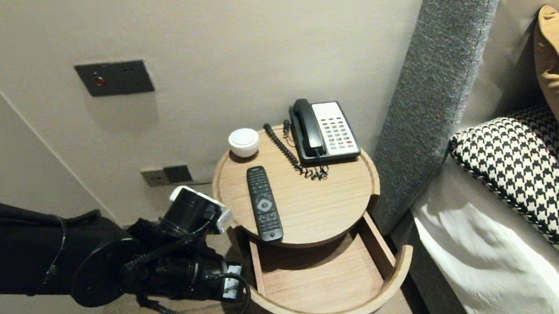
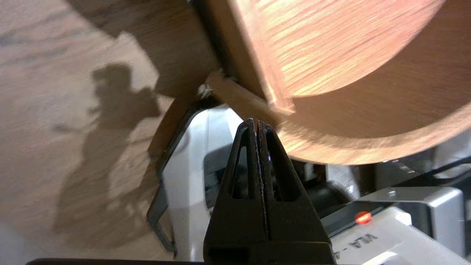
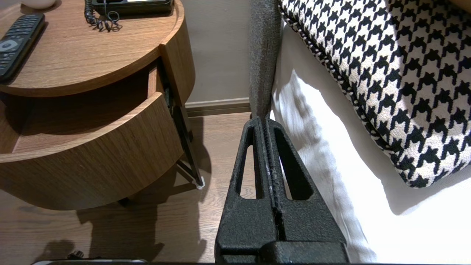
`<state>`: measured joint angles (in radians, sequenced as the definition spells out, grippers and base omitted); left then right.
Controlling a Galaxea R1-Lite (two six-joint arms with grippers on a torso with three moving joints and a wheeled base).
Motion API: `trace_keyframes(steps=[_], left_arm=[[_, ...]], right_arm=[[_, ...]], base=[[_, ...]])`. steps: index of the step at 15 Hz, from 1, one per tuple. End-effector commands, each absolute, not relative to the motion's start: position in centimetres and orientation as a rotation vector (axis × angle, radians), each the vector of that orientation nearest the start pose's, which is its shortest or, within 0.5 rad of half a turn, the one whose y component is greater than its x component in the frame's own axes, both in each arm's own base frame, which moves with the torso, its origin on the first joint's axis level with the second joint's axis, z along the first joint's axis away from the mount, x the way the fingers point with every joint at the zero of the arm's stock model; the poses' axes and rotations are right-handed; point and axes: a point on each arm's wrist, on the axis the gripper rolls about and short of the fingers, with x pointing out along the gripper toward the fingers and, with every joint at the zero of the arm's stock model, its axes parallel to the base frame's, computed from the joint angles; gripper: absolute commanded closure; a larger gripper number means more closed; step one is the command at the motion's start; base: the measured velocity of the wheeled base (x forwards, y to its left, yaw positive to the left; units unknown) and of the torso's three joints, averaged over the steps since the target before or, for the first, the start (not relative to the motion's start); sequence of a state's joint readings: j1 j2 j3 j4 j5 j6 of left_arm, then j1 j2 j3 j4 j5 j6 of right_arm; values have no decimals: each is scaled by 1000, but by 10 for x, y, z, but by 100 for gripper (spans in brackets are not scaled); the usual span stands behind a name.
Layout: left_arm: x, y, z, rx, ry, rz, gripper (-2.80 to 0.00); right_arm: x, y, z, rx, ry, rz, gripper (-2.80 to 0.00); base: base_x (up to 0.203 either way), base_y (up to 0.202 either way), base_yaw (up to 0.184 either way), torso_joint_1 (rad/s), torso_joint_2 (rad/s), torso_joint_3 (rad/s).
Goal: Open the nightstand drawer
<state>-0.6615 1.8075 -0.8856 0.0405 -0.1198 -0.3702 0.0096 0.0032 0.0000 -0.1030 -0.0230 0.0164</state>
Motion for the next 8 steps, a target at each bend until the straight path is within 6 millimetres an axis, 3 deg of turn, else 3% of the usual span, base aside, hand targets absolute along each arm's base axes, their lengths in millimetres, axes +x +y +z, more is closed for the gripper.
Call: trace_keyframes(steps=[1, 5, 8], left_arm=[[231, -184, 118, -81, 1018, -548, 0], [241, -191, 120, -91, 997, -554, 0], [247, -198, 109, -77, 1026, -548, 0]], right_arm=[[-20, -1, 75, 16, -60, -13, 0], [-20, -1, 75, 17, -60, -12, 0], [-20, -1, 75, 18, -60, -12, 0]], base=[[0, 0, 0, 0, 0, 0], [0, 0, 0, 0, 0, 0], [0, 0, 0, 0, 0, 0]])
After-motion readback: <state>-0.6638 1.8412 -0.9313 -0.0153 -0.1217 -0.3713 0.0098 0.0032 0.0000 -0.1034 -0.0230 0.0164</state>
